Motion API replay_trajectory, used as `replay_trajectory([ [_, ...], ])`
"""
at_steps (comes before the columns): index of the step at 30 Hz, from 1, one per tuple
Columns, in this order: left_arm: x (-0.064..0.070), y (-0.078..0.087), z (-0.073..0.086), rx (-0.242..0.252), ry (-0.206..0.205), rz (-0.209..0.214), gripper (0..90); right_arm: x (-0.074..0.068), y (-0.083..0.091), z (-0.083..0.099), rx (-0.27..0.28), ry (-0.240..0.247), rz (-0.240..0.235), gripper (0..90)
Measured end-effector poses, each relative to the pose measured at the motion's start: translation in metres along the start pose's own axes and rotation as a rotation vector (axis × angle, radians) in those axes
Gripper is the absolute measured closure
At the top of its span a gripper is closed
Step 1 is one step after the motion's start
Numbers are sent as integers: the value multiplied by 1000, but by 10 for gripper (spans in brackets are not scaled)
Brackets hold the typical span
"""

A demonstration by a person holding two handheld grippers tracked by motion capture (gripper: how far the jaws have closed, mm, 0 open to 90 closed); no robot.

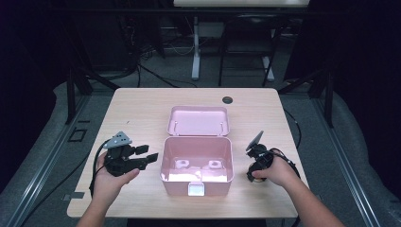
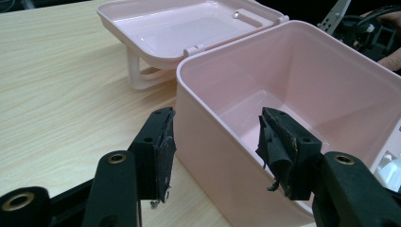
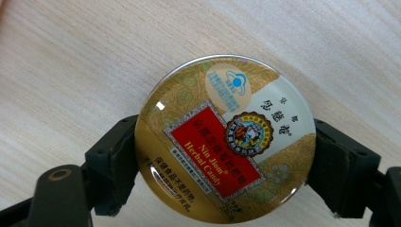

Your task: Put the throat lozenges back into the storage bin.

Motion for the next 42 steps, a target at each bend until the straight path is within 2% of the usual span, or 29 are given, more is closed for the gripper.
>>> replay_trajectory([
  [18, 0, -1, 1, 0, 1, -1, 460, -4, 7, -2, -4, 31, 1, 197],
  [42, 0, -1, 1, 3, 1, -4, 460, -13, 30, -8, 9, 131, 13, 198],
])
Point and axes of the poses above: each handheld gripper's, and its own axes: y roughly backward along the jaws, z roughly out of its underside, x roughly to its right, the point moved 2 cm from there along -y, roughly forward along the jaws, and after that the axes turned 11 degrees about x, right-handed, at the moved point
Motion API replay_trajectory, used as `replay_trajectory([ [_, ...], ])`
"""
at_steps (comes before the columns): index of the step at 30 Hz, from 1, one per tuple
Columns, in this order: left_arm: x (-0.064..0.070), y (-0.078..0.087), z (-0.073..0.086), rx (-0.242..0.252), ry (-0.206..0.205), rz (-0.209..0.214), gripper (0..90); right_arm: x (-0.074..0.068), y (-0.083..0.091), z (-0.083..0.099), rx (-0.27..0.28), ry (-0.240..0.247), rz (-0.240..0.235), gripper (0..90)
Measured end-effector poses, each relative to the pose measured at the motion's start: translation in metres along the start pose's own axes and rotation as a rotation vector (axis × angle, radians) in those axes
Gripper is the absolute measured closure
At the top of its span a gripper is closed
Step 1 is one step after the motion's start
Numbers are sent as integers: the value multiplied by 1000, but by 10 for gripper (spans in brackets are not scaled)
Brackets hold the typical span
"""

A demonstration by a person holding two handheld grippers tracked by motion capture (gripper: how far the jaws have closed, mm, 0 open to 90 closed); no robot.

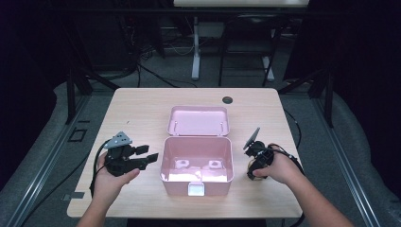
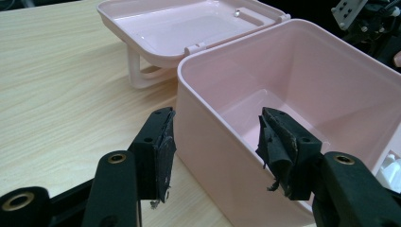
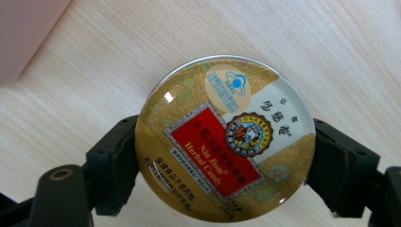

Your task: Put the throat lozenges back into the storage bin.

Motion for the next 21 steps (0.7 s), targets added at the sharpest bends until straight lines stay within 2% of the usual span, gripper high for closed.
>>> replay_trajectory([
  [3, 0, 0, 0, 4, 2, 2, 460, 0, 4, -1, -5, 7, 0, 199],
  [11, 0, -1, 0, 1, 2, 3, 460, -5, 18, -3, -20, 64, -25, 199],
  [21, 0, 0, 0, 2, 3, 2, 460, -10, 37, -10, -17, 111, -47, 199],
])
Point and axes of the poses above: each handheld gripper's, and its own axes: y roughly backward along the jaws, z roughly out of its underside, x roughly to its right, the point moved 2 cm from there along -y, roughly forward along the jaws, and after that the axes turned 11 degrees about x, right-handed, at the moved point
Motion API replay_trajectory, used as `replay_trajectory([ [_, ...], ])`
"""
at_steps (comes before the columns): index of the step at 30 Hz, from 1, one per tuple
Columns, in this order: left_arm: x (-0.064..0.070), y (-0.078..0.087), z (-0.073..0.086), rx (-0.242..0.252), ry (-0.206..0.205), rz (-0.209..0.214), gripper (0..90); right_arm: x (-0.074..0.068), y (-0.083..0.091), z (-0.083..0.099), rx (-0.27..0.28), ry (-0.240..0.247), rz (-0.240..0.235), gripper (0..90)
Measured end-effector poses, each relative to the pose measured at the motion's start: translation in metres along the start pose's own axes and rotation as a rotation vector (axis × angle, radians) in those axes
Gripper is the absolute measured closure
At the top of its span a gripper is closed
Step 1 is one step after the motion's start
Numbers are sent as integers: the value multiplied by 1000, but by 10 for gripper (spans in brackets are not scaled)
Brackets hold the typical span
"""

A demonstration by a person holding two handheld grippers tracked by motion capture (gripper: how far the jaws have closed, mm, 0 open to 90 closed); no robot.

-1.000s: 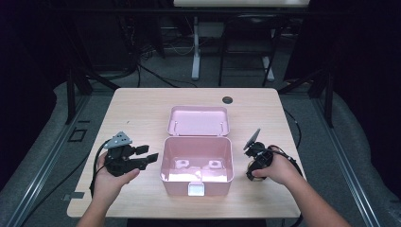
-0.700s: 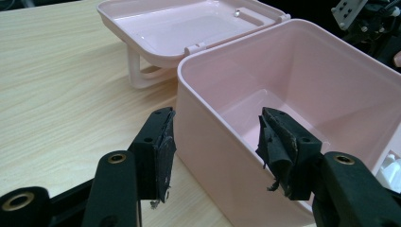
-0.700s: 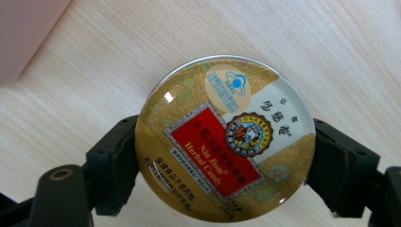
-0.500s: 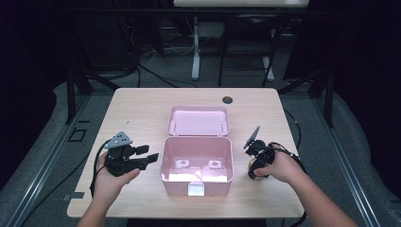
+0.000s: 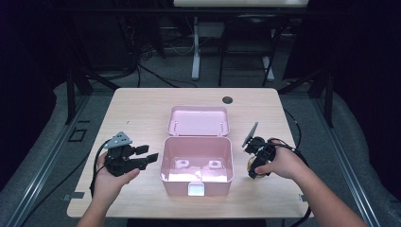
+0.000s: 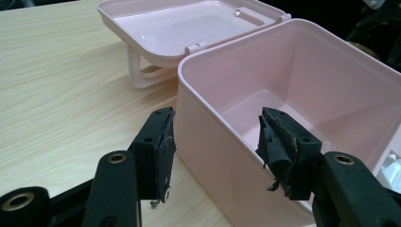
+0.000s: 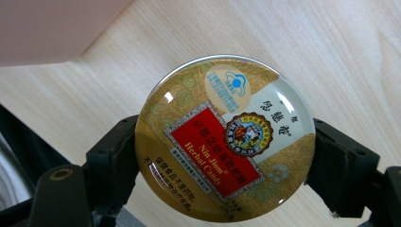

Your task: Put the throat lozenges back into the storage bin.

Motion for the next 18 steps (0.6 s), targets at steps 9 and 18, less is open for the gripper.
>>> replay_trajectory([
  [9, 0, 0, 0, 1, 2, 1, 460, -5, 18, -8, 6, 21, -12, 199],
  [18, -1, 0, 0, 0, 5, 1, 461, -9, 34, -18, 5, 43, -5, 199],
])
Point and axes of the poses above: each handheld gripper's, and its own axes: y roughly backward along the jaws, z roughly out of its underside, x roughly to its right, the point moved 2 cm from there along -y, roughly forward along the jaws, and after that the axes turned 11 degrees about x, right-handed, at the moved point
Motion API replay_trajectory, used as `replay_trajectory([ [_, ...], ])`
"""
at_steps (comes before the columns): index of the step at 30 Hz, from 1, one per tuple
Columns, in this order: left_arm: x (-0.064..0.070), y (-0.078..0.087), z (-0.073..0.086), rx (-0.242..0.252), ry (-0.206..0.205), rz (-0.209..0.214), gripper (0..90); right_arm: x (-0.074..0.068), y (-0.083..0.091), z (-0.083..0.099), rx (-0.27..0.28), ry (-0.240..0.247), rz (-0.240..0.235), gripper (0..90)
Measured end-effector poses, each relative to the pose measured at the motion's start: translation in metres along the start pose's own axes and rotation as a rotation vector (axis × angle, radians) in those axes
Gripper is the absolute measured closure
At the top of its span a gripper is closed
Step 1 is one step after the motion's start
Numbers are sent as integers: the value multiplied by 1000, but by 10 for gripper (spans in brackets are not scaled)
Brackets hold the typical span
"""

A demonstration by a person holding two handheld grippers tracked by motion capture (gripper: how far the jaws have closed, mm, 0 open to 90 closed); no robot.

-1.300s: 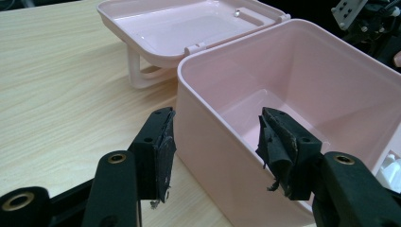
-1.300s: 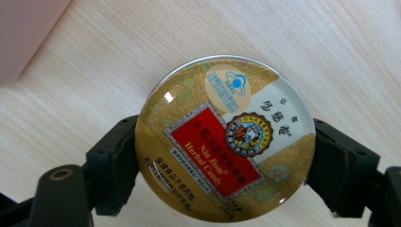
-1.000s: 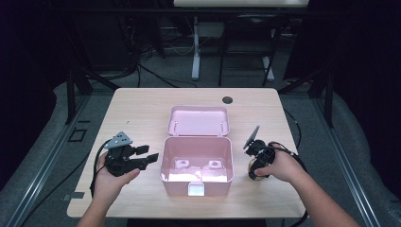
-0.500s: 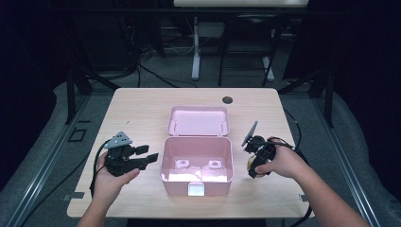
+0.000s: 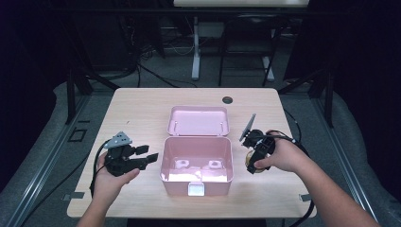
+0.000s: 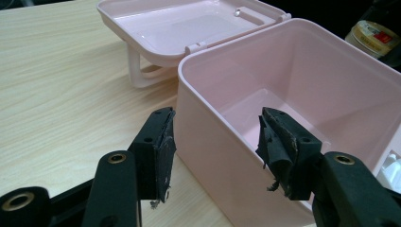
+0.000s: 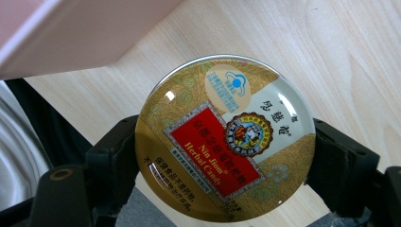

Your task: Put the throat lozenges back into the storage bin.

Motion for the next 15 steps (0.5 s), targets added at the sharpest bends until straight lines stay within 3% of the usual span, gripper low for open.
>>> replay_trajectory([
  [15, -1, 0, 0, -14, -2, 2, 460, -8, 18, -16, 0, 74, -21, 199],
])
Point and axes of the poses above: each handheld gripper's, and its own axes: y roughly backward along the jaws, z roughly out of its underside, x roughly to its right, the point moved 2 cm from there along -y, roughly forward along the jaws, and after that the axes turned 11 degrees about x, right-handed, at the moved point
